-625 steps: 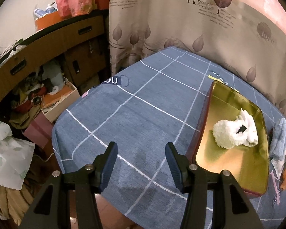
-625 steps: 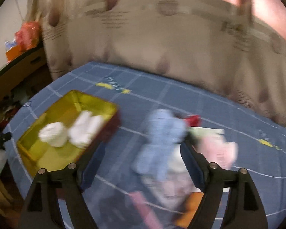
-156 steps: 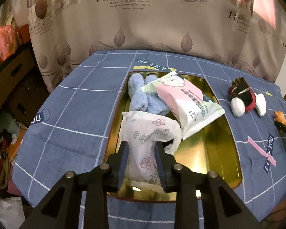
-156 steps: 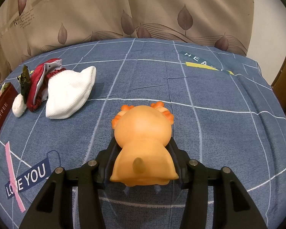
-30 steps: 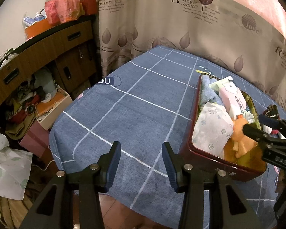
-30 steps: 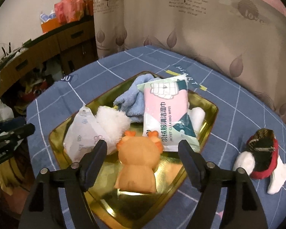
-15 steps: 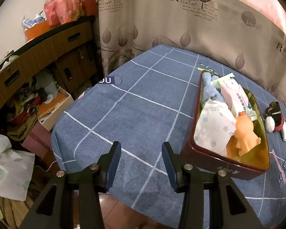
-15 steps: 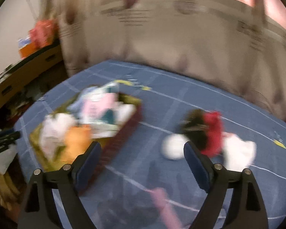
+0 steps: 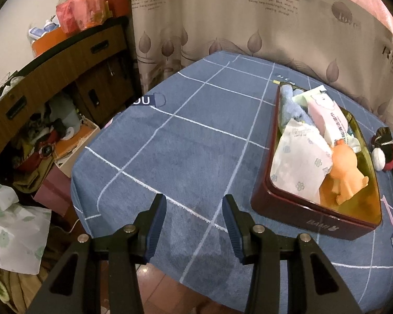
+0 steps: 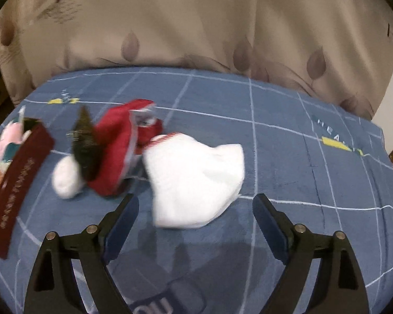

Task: Organize soft objects
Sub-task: 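Grasp the white mesh slipper with the right tool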

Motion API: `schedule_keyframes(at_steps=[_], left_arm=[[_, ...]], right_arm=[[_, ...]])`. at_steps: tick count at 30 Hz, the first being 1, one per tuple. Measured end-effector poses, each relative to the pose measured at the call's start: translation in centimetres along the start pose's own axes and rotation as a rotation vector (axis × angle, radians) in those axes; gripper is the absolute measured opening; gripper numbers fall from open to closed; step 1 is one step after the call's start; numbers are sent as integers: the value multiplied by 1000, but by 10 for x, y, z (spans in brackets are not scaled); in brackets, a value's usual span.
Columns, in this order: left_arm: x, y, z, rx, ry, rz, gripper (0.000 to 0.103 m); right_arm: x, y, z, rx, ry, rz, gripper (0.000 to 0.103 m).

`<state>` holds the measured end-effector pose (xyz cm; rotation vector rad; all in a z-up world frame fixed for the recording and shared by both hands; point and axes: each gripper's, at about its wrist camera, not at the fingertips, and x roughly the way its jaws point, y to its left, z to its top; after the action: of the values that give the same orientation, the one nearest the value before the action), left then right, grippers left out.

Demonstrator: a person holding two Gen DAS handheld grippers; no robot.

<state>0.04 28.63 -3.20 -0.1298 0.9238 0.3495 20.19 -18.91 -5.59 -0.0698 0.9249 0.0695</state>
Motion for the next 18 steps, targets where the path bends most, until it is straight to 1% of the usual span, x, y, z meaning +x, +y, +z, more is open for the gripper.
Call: schedule_keyframes(at_steps=[1, 5, 7, 9, 10, 11, 12, 14, 15, 16, 17, 18], left_arm=[[0, 0, 0, -3, -2, 3, 45], [1, -1, -1, -19, -2, -7, 45], [0, -3, -2, -24, -9, -11, 45], [-1, -6, -3, -21, -10, -8, 45], [-2, -7, -3, -21, -13, -7, 45], [-3, -9, -3, -19, -16, -4, 45], [-6, -11, -2, -20, -27, 0, 45], [-12, -15, 0, -18, -48, -7, 45], [-15, -19, 2, -11, -57, -17, 45], [-19, -24, 4, 0, -63, -29, 45], [-21, -29, 6, 10, -67, -38, 45], [-24, -38, 10, 29, -72, -56, 45]], right_arm=[[7, -3, 1, 8, 2, -4, 87], [32, -4, 9, 26, 13, 1, 95], [44, -2, 13, 21, 21, -4, 95], [55, -2, 17, 22, 53, 3, 95], [55, -3, 20, 31, 41, 16, 84], [53, -4, 23, 33, 28, 19, 69], [52, -5, 26, 30, 24, 19, 69], [51, -7, 27, 28, 17, 34, 60], [50, -7, 26, 25, 14, 40, 57], [46, -7, 25, 21, 8, 45, 52], [43, -7, 25, 17, 4, 49, 48], [39, -6, 23, 12, 2, 52, 47]])
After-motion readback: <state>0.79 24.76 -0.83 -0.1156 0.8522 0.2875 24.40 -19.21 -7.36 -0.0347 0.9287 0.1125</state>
